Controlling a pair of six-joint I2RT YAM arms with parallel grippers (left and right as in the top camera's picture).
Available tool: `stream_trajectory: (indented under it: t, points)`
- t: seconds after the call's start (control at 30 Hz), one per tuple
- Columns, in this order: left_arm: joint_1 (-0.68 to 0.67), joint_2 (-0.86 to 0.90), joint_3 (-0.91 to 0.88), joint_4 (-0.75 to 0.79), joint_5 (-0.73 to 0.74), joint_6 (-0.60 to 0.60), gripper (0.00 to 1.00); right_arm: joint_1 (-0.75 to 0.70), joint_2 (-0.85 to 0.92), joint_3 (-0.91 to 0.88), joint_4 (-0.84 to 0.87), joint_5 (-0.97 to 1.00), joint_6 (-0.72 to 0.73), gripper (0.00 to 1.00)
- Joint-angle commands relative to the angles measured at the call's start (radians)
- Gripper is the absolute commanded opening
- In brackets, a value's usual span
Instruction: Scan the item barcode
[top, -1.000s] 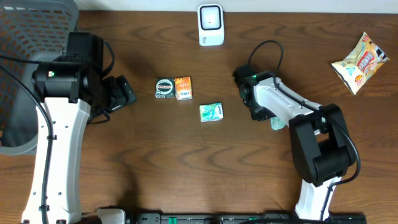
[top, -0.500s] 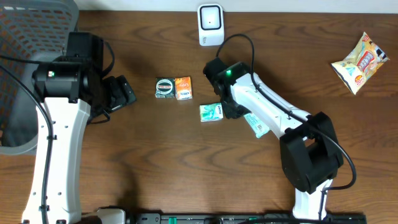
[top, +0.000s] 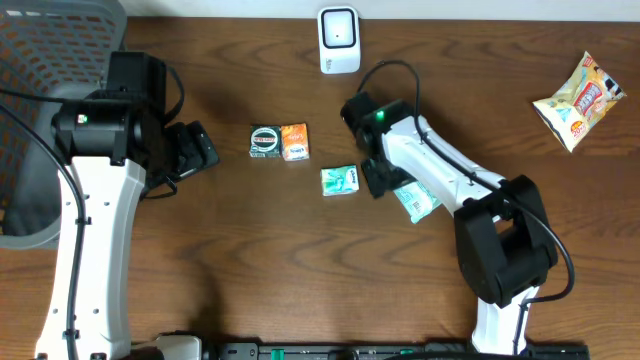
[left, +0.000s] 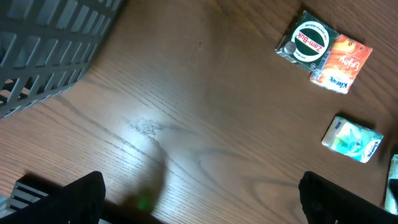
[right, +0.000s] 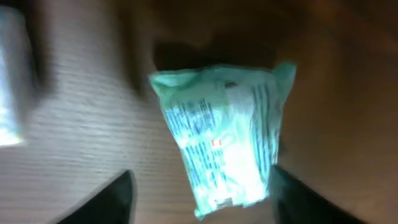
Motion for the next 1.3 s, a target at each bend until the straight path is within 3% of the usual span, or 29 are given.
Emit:
stream_trajectory:
  t: [0.0,0.23,0.53,0.73,1.0,1.1,1.17,1.27]
  points:
    - [0.001,0.005,0.001,-0.006,-0.006,-0.009,0.98,-0.004,-0.001,-0.04,0.025,0.098,-0.017,0.71]
    - [0.001,0.005,0.001,-0.006,-0.006,-0.009,0.98,-0.086,-0.007,0.019,0.027,-0.028,-0.005,0.7]
    - [0.001,0.005,0.001,-0.006,-0.006,-0.009,0.97,-0.355,0.018,0.013,0.031,-0.677,-0.401,0.74]
    - [0.001,0.005,0.001,-0.006,-0.006,-0.009,0.98,-0.42,0.043,-0.056,0.062,-0.755,-0.427,0.69]
    - [0.001,0.005,0.001,-0.006,-0.006,-0.009,0.97,-0.424,0.047,-0.167,0.157,-0.768,-0.42,0.51]
    - [0.0,0.005,0.001,-0.006,-0.006,-0.009,0.98,-0.424,0.047,-0.187,0.191,-0.767,-0.403,0.17]
    - [0.001,0.005,0.001,-0.006,-0.006,-0.009,0.98,-0.424,0.046,-0.183,0.201,-0.763,-0.375,0.01]
    - [0.001,0.005,0.001,-0.006,-0.006,-0.009,0.98,-0.424,0.044,-0.14,0.184,-0.712,-0.306,0.01]
